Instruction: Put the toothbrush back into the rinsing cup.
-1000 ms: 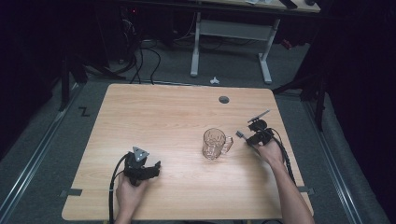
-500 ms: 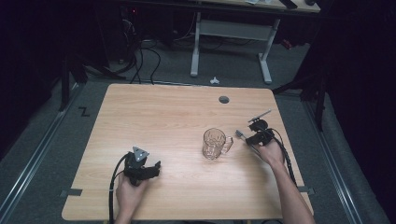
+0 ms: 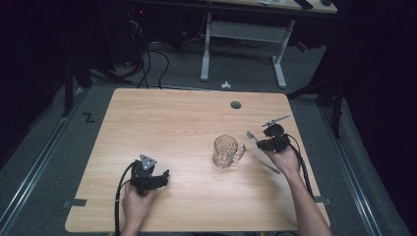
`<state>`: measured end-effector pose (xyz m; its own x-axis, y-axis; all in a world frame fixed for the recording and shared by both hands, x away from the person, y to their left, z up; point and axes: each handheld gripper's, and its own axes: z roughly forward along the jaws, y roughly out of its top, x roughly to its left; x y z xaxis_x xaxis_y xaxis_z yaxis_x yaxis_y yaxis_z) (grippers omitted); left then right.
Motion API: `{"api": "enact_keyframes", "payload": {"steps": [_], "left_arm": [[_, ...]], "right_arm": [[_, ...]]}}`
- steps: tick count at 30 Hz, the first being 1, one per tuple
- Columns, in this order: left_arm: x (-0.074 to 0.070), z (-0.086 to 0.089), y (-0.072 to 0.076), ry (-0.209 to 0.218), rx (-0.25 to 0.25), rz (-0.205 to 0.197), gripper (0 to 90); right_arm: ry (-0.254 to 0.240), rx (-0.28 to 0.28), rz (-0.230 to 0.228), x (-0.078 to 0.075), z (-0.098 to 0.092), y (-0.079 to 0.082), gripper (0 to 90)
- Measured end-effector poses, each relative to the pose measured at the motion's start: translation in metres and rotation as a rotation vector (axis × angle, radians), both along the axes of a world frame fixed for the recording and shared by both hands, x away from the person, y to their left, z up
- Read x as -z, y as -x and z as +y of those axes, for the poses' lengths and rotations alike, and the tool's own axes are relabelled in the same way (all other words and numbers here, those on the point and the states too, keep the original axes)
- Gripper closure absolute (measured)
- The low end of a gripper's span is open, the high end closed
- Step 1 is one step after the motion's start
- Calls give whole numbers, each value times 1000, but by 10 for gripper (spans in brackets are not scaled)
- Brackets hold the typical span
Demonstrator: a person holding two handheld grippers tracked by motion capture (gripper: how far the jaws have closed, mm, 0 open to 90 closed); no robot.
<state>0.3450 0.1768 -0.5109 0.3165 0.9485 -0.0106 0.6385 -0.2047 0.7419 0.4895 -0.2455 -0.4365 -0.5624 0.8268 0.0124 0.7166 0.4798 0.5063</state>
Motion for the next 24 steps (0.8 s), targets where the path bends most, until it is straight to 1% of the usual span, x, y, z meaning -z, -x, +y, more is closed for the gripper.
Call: {"api": "enact_keyframes", "payload": {"steps": [2, 3, 6, 7, 8, 10, 11, 12, 14, 16, 17, 19, 20, 24], "left_arm": [[0, 0, 0, 0, -1, 0, 214], [0, 0, 0, 0, -1, 0, 214], [0, 0, 0, 0, -1, 0, 214], [0, 0, 0, 1, -2, 0, 214], [0, 0, 0, 1, -2, 0, 215], [0, 0, 0, 1, -2, 0, 215], [0, 0, 0, 1, -2, 0, 215], [0, 0, 0, 1, -2, 0, 215], [0, 0, 0, 1, -2, 0, 215], [0, 0, 0, 1, -2, 0, 215], [0, 0, 0, 1, -2, 0, 215], [0, 0, 0, 1, -2, 0, 215], [0, 0, 0, 1, -1, 0, 215], [0, 0, 0, 1, -2, 0, 215]], "right_arm": [[-17, 1, -9, -2, -1, 2, 802], [-34, -4, -16, -3, -1, 3, 802], [-57, -7, -31, -5, -1, 7, 802], [-67, -11, -43, -6, -2, 8, 802], [-91, -14, -59, -9, -2, 11, 802], [-98, -16, -66, -10, -3, 12, 802], [-109, -20, -75, -12, -3, 14, 802], [-131, -22, -82, -14, -5, 16, 802], [-135, -21, -84, -15, -5, 17, 802], [-157, -24, -97, -18, -8, 20, 802], [-157, -24, -97, -18, -8, 20, 802], [-177, -23, -103, -20, -9, 22, 802], [-188, -32, -112, -21, -10, 23, 803], [-208, -41, -117, -22, -10, 27, 803]]}}
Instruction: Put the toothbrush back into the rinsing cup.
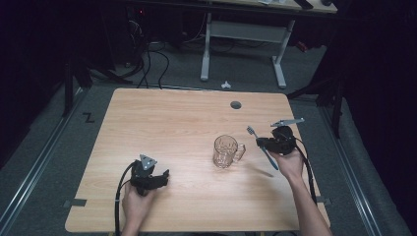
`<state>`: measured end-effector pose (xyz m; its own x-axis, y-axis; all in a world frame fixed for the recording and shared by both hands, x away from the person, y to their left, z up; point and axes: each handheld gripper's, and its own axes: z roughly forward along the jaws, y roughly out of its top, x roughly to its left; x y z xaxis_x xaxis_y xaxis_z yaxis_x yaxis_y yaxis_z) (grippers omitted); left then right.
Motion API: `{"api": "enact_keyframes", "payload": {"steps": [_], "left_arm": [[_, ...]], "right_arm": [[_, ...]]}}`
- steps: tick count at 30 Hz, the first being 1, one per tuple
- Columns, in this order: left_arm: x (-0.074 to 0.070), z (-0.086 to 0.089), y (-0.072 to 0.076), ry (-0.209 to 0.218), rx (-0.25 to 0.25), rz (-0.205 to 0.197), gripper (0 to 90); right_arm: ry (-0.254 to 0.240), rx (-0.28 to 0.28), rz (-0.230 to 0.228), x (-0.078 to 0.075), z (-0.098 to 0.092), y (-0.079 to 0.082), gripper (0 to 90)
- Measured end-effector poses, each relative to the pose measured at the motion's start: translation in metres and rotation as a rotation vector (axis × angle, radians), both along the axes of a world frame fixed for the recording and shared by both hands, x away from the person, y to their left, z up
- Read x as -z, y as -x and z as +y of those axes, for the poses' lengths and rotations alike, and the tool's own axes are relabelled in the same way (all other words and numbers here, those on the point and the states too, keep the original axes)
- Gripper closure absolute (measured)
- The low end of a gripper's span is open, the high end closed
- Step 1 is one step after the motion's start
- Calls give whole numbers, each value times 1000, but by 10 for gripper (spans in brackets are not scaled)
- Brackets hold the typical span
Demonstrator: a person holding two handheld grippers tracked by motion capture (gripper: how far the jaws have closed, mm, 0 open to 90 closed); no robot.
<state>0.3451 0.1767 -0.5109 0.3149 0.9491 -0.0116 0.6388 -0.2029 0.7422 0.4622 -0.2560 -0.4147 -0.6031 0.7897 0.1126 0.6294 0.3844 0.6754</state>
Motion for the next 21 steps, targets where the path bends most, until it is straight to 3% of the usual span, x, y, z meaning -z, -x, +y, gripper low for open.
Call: {"api": "enact_keyframes", "payload": {"steps": [21], "left_arm": [[0, 0, 0, 0, 0, 0, 215]], "right_arm": [[-56, -42, -37, -8, 2, 16, 802]]}}
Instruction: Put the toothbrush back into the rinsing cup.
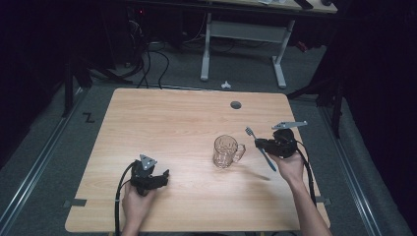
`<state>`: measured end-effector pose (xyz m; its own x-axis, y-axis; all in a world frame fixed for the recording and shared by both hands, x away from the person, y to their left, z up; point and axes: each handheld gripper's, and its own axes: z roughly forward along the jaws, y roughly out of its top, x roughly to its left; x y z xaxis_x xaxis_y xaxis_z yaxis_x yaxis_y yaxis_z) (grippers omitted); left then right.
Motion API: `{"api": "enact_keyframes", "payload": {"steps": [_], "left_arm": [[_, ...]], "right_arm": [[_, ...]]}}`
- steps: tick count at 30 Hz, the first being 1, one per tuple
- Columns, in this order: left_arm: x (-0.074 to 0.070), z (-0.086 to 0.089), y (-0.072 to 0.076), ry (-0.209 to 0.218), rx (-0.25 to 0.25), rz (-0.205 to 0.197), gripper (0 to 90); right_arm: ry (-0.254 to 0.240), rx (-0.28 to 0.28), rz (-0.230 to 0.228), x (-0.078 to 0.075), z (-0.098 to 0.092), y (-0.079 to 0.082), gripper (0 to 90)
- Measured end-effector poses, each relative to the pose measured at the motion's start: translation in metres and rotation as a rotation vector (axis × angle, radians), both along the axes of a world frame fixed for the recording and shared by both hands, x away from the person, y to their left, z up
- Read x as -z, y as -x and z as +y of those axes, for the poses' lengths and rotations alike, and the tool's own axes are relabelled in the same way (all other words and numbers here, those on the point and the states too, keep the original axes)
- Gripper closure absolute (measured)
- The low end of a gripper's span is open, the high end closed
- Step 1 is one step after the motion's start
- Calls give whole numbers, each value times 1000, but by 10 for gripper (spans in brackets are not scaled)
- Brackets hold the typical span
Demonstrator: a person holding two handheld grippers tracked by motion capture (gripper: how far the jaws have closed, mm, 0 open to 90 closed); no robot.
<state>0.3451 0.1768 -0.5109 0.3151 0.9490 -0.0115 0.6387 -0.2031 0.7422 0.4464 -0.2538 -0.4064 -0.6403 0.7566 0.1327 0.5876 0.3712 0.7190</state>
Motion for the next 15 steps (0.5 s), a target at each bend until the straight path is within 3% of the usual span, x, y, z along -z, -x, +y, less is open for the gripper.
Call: {"api": "enact_keyframes", "payload": {"steps": [15], "left_arm": [[0, 0, 0, 0, 0, 0, 215]], "right_arm": [[-52, -29, -31, -7, 4, 9, 803]]}}
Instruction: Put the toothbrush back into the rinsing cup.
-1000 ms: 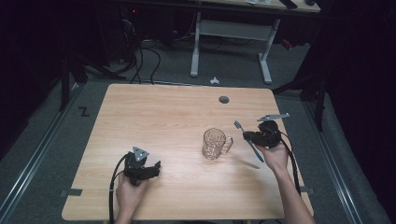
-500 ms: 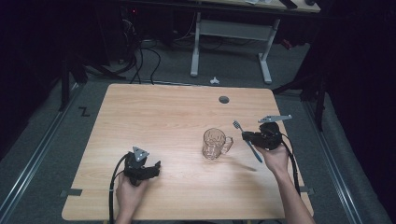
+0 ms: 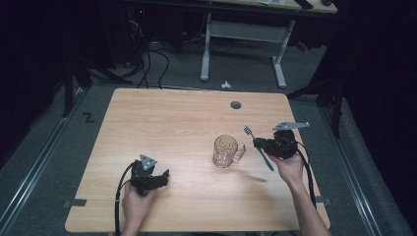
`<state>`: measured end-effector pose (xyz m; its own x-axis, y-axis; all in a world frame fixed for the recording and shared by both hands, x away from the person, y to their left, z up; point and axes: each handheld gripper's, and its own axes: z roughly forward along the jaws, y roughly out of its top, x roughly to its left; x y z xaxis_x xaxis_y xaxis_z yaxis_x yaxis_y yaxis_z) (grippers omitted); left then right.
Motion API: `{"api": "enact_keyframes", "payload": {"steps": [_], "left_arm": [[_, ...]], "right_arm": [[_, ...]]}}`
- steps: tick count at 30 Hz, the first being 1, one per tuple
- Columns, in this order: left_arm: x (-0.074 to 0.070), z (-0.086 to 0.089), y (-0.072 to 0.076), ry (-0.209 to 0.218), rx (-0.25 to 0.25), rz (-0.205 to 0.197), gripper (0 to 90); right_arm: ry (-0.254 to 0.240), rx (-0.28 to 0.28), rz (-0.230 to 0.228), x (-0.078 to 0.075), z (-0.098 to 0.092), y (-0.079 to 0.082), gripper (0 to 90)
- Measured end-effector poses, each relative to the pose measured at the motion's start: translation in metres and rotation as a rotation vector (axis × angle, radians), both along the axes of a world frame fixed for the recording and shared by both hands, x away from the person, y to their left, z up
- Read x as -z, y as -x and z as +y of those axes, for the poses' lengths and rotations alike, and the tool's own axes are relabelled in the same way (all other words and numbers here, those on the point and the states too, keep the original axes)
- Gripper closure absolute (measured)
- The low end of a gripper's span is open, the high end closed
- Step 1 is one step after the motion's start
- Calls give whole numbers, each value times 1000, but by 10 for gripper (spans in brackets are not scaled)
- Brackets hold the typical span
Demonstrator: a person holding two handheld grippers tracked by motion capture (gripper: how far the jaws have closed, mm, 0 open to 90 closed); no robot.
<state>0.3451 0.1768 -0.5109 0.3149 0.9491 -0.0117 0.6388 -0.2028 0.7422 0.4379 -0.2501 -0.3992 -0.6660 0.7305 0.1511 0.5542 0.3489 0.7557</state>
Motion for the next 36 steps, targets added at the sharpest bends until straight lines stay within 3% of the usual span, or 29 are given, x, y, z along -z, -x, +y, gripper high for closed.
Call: {"api": "enact_keyframes", "payload": {"steps": [5, 18, 31, 36], "left_arm": [[0, 0, 0, 0, -1, 0, 215], [0, 0, 0, 0, -1, 0, 215], [0, 0, 0, 1, 0, 0, 215], [0, 0, 0, 1, 0, 0, 215]], "right_arm": [[-33, -19, -18, -5, 3, 3, 802], [-52, -53, -45, -14, 14, 5, 801], [-107, -76, -69, -20, 22, 4, 802], [-118, -97, -86, -29, 29, 4, 802]]}}
